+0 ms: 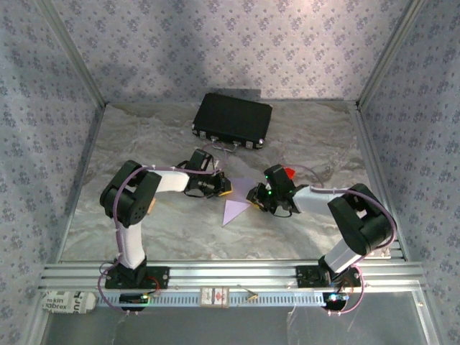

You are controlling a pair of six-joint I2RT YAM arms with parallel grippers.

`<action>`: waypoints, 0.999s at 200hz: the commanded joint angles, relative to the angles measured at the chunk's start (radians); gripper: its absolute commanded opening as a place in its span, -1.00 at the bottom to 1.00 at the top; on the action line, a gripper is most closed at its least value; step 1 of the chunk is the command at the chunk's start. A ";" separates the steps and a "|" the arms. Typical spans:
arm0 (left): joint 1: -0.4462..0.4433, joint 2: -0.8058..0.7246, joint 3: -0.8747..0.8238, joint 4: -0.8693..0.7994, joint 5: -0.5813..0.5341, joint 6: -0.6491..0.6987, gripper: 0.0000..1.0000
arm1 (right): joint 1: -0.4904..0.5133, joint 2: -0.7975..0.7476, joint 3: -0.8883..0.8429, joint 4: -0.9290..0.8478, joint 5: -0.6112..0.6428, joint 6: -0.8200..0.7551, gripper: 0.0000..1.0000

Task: Fold a paper plane with a square sheet of paper (pick it up from the middle)
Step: Fold the wing for the fifth time at the center of the table.

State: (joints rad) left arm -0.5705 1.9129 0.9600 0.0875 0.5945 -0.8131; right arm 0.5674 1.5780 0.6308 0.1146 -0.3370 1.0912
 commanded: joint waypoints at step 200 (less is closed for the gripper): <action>-0.006 0.024 -0.034 -0.102 -0.017 0.004 -0.85 | 0.020 0.018 0.043 -0.090 0.010 -0.031 -0.38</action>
State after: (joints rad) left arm -0.5705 1.9129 0.9588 0.0868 0.5911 -0.8131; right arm 0.5785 1.5749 0.6590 0.0372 -0.3294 1.0569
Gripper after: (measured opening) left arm 0.077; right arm 0.310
